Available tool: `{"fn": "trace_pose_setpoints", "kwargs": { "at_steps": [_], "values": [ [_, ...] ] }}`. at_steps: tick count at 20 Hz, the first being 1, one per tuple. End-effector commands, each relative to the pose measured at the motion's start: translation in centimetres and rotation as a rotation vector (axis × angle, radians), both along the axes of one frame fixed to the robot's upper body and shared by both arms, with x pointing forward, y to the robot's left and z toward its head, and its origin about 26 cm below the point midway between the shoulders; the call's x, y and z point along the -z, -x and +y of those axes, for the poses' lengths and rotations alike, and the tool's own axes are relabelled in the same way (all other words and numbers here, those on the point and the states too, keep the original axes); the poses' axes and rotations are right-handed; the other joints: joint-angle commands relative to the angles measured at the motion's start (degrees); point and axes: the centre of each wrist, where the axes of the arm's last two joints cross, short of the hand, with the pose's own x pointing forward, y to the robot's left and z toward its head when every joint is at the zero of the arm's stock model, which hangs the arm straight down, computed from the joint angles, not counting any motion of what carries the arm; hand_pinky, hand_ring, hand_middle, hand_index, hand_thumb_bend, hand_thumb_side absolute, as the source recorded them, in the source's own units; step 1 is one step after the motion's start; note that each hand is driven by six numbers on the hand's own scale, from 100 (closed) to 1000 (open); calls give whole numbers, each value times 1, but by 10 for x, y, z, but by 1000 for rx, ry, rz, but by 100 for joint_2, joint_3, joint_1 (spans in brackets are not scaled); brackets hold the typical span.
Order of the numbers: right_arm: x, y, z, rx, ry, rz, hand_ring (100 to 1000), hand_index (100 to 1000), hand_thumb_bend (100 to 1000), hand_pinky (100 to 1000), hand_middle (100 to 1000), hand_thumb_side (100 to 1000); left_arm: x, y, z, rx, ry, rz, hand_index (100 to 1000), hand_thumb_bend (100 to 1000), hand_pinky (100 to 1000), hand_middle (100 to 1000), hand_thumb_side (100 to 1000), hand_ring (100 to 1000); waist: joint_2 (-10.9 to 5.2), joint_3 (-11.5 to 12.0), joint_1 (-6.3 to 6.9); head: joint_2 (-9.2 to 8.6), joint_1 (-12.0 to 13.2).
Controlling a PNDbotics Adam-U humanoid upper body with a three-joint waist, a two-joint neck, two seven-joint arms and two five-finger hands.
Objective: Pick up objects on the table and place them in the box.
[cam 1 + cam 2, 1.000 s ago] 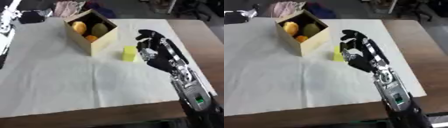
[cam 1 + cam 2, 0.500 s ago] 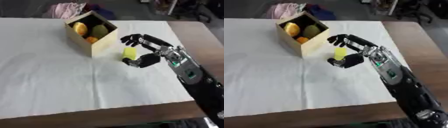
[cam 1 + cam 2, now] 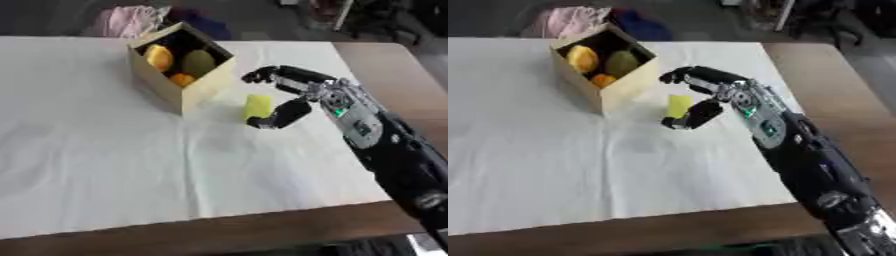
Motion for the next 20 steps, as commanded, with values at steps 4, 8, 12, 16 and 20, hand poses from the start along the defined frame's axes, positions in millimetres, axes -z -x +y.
{"fn": "trace_pose_setpoints", "kwargs": {
  "at_steps": [4,8,12,16,20],
  "values": [
    [5,-16,-9,71,48,-5,917,963,412,917,882,410,-3,8,2,-18,2,-20,764,180,783,648,497,564,-45,39,69,-83,-61],
    [12,-20,-12,112,59,-17,877,958,385,889,853,377,1,10,2,-23,9,-11,764,176,783,647,502,563,-40,54,75,-86,-65],
    [16,-22,-15,147,57,-45,765,925,325,812,747,297,4,11,1,-29,19,-4,764,174,783,647,507,563,-38,71,82,-93,-71],
    [12,-23,-17,167,28,-124,640,751,295,751,542,179,7,12,2,-38,31,2,763,171,782,645,510,562,-40,82,82,-92,-74],
    [2,-23,-16,169,-25,-221,575,610,252,712,421,124,9,12,2,-45,40,6,763,169,781,643,515,561,-41,96,80,-95,-73]
  ]
}}
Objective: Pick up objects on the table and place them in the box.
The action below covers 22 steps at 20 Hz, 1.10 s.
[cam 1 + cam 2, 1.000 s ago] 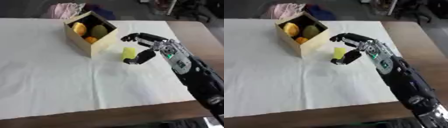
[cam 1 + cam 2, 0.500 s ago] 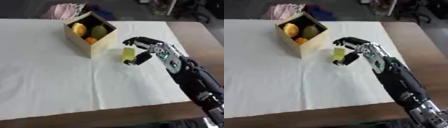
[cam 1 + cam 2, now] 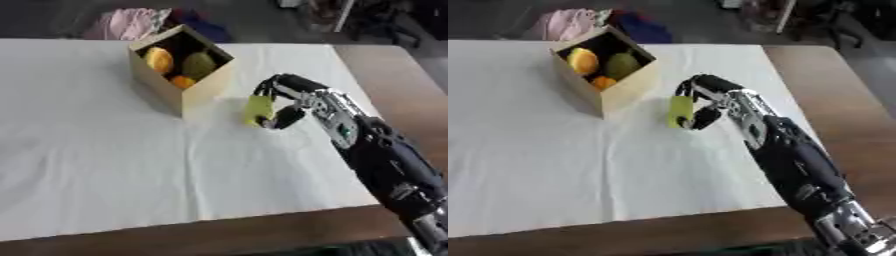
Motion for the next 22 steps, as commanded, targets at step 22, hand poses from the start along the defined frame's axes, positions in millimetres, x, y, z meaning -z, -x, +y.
{"fn": "trace_pose_setpoints", "kwargs": {
  "at_steps": [22],
  "values": [
    [-121,-41,65,-4,-219,-260,589,696,195,715,515,167,-16,-2,-31,117,82,-61,756,106,778,627,566,553,183,559,83,-401,-490]
  ]
}}
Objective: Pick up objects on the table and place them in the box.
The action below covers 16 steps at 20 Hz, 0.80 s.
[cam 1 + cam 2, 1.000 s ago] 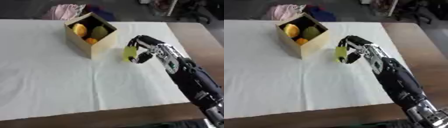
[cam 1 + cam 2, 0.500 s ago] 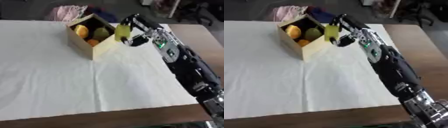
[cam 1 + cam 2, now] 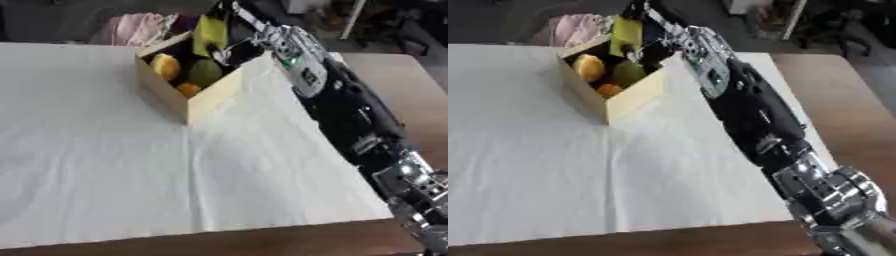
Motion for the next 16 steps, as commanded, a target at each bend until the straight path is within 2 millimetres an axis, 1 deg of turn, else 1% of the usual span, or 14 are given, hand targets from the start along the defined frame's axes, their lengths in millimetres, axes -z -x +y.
{"fn": "trace_pose_setpoints", "kwargs": {
  "at_steps": [1,2,3,4,5,6,8,11,13,14,16],
  "values": [
    [-3,-8,3,46,9,-16,593,705,198,716,526,171,-10,1,-6,26,6,-30,756,105,778,626,567,553,9,35,79,-101,-89],
    [0,-9,4,58,13,-12,614,761,228,722,589,212,-9,1,-7,31,10,-26,756,103,778,625,571,553,15,49,78,-106,-99],
    [3,-10,5,67,15,-9,626,784,242,725,616,230,-9,0,-8,35,13,-24,755,102,778,625,573,552,19,59,77,-109,-106],
    [6,-11,6,71,19,-4,675,863,297,746,709,304,-8,0,-8,37,16,-21,755,100,778,624,578,552,22,65,76,-107,-108],
    [9,-12,6,71,31,3,682,872,306,749,720,313,-7,0,-9,39,19,-17,755,100,778,624,578,552,23,68,74,-105,-108],
    [11,-12,7,60,57,15,742,929,383,781,802,382,-6,0,-9,39,22,-13,755,100,778,624,584,551,23,67,69,-104,-108],
    [11,-11,6,40,114,29,786,963,444,812,870,437,-4,0,-9,40,27,-3,755,100,778,624,590,551,20,57,62,-109,-100],
    [4,-8,5,5,172,22,815,980,485,838,913,480,-1,1,-8,39,29,9,755,100,778,623,596,551,14,29,53,-102,-67],
    [-4,-3,3,-14,186,-12,807,971,482,831,899,477,0,1,-8,37,30,15,755,100,778,623,599,551,10,0,48,-89,-47],
    [-8,-1,1,-18,172,-32,793,960,465,819,880,448,1,1,-8,37,30,18,754,100,778,623,602,550,9,-19,46,-83,-33],
    [-14,6,-5,-26,104,-75,759,933,397,789,833,368,3,1,-8,37,30,26,753,100,778,622,607,550,3,-58,40,-67,-9]
  ]
}}
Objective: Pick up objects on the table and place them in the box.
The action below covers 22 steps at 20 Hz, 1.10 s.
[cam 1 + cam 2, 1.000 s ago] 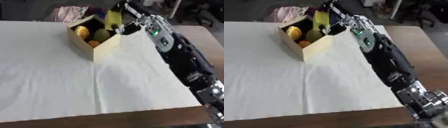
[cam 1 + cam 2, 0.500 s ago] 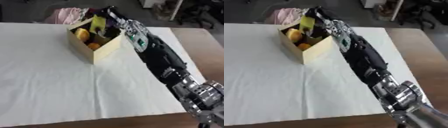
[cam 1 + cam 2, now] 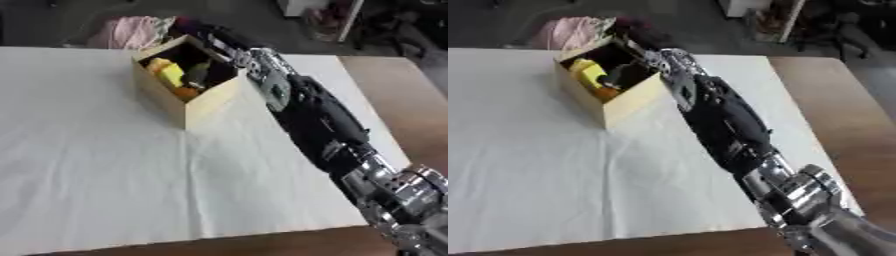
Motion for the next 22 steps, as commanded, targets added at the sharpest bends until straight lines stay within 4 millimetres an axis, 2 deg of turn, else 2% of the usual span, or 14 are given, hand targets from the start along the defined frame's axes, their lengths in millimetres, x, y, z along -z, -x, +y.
{"fn": "trace_pose_setpoints", "kwargs": {
  "at_steps": [1,6,10,15,22],
  "values": [
    [-30,11,-14,-17,-84,-107,750,926,376,782,821,345,-4,1,0,5,-9,-8,753,100,778,622,608,550,-32,-37,35,-10,56],
    [-33,43,-31,-69,-327,-136,687,881,256,734,754,296,2,0,3,-14,-2,12,748,100,776,626,614,558,-84,-131,5,41,163],
    [-22,76,-46,-98,-541,-97,659,857,195,709,721,285,9,-2,5,-30,19,36,745,100,776,635,626,563,-140,-180,-1,85,265],
    [5,108,-54,-124,-757,-37,646,840,123,694,705,303,20,-3,10,-53,48,55,743,100,777,633,639,564,-162,-216,6,95,381],
    [50,134,-57,-139,-942,57,624,830,100,685,679,360,32,-4,13,-63,101,65,736,100,778,621,673,554,-122,-264,19,95,436]
  ]
}}
